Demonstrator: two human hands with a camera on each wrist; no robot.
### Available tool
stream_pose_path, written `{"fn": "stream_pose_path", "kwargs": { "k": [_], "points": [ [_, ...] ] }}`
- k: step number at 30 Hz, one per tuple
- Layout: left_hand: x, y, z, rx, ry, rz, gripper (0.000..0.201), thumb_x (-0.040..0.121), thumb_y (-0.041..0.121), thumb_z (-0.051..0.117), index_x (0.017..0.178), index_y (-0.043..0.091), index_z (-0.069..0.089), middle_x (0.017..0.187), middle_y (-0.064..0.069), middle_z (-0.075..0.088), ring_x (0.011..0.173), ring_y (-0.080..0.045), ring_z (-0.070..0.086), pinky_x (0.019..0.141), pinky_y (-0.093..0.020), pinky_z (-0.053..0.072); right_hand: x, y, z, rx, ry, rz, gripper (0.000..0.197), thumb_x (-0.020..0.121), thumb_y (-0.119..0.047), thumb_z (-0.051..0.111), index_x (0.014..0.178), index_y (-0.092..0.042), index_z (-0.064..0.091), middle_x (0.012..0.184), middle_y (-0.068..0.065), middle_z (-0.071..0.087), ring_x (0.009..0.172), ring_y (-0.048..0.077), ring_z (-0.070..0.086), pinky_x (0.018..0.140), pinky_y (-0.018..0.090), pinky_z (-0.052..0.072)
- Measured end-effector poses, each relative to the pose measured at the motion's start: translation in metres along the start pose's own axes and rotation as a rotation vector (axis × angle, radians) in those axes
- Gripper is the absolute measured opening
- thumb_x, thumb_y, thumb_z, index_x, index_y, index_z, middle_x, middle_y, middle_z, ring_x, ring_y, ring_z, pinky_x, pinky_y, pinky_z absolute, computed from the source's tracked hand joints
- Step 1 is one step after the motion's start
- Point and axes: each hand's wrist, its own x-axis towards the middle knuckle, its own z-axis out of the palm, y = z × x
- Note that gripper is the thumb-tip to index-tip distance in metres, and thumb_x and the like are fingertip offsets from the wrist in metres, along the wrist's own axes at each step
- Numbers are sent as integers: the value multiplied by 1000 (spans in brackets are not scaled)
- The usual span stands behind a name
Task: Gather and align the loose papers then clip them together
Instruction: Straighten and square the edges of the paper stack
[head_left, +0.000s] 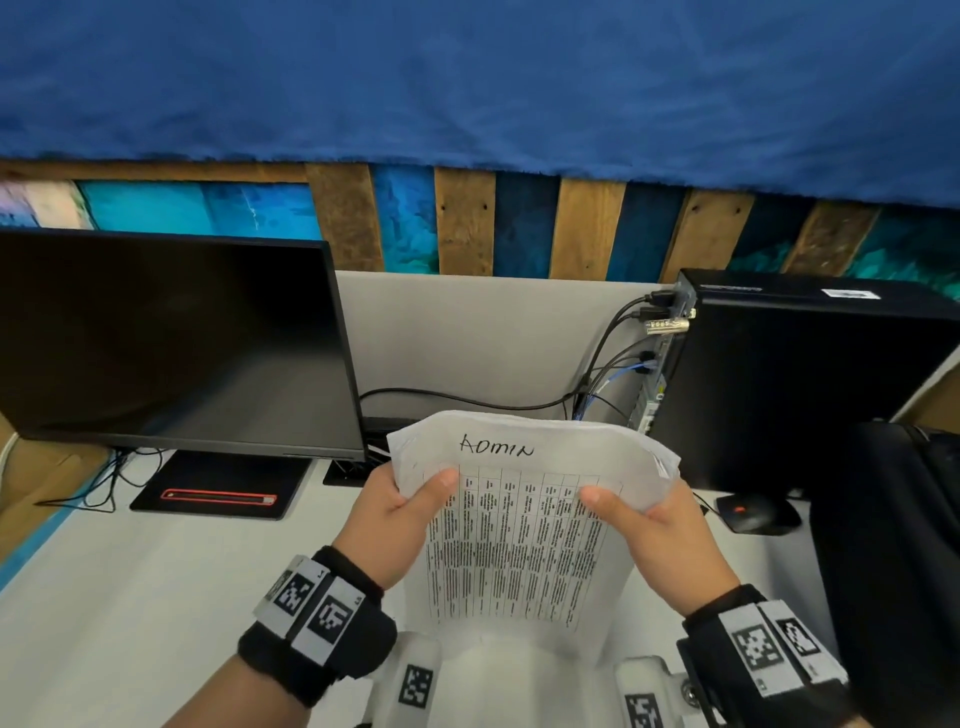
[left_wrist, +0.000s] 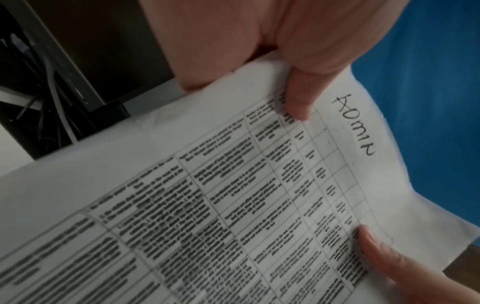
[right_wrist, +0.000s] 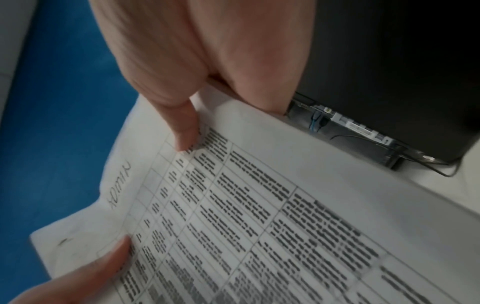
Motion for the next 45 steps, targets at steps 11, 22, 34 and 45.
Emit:
{"fn": "stream_pose_path", "kwargs": {
  "k": [11,22,34,45],
  "points": [
    [10,19,-17,-439,31,-46,28,91,14,49,113,3,63,109,-21,71,101,-37,67,85,-48,55,10,-25,-11,362,-104,228,35,82,-7,57,117,-3,62,109,18,72,101,34,69,85,42,58],
    [9,14,-20,-508,11,-55,29,96,14,42,116,4,61,113,-22,69,100,-35,68,81,-44,58,12,-17,-8,548,-21,359,94,52,-59,81,125,-5,57,121,15,68,117,30,62,106,49,41],
    [6,35,-13,-283,41,233,25,91,26,53,110,15,64,107,-11,73,97,-28,70,77,-38,57,6,-28,-9,298,15,66,33,74,-41,65,101,-23,74,107,10,75,102,26,70,88,41,56],
    [0,25,-8,-241,156,271,19,88,36,50,91,22,64,79,5,67,70,-12,59,63,-27,49,6,-11,-11,164,103,8,21,86,-7,60,104,-14,70,95,2,78,89,16,73,72,18,57]
  ]
}}
